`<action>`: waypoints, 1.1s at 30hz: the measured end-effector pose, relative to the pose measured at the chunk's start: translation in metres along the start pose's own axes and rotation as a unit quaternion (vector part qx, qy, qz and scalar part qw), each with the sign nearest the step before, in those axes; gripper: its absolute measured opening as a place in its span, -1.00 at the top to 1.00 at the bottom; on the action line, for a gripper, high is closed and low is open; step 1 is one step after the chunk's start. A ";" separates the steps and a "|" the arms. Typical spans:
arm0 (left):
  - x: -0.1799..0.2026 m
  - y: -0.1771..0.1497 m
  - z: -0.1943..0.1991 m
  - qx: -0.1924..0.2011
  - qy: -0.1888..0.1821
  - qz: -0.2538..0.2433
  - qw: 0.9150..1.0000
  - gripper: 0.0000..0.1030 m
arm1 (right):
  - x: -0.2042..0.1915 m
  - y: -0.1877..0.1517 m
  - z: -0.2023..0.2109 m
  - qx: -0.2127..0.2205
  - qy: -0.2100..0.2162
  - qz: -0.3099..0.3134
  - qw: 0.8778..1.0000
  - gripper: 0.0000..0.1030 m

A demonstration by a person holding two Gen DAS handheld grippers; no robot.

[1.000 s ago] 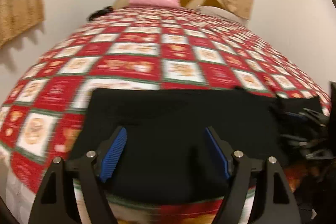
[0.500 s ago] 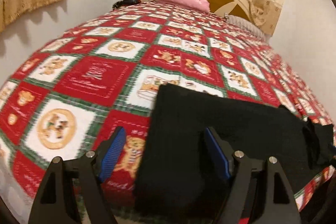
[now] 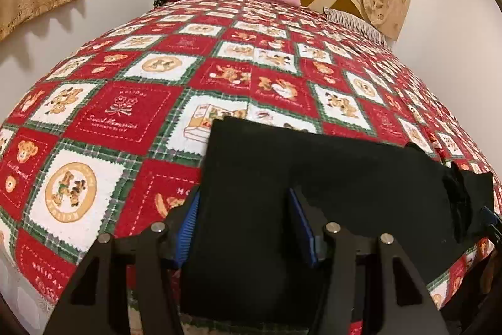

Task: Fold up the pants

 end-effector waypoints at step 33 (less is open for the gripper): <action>0.004 0.002 -0.008 0.019 -0.006 -0.003 1.000 0.02 | -0.001 -0.006 0.000 0.002 -0.013 0.006 1.000 -0.33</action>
Point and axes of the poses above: each gripper's, at about its wrist camera, not at the fingertips, and z roughly against the way its jaws point, x to its right, y to its top, the point moved 2 cm from there along -z, roughly the way its jaws point, and after that the axes turned 4 degrees about z, right-handed, at the moved point
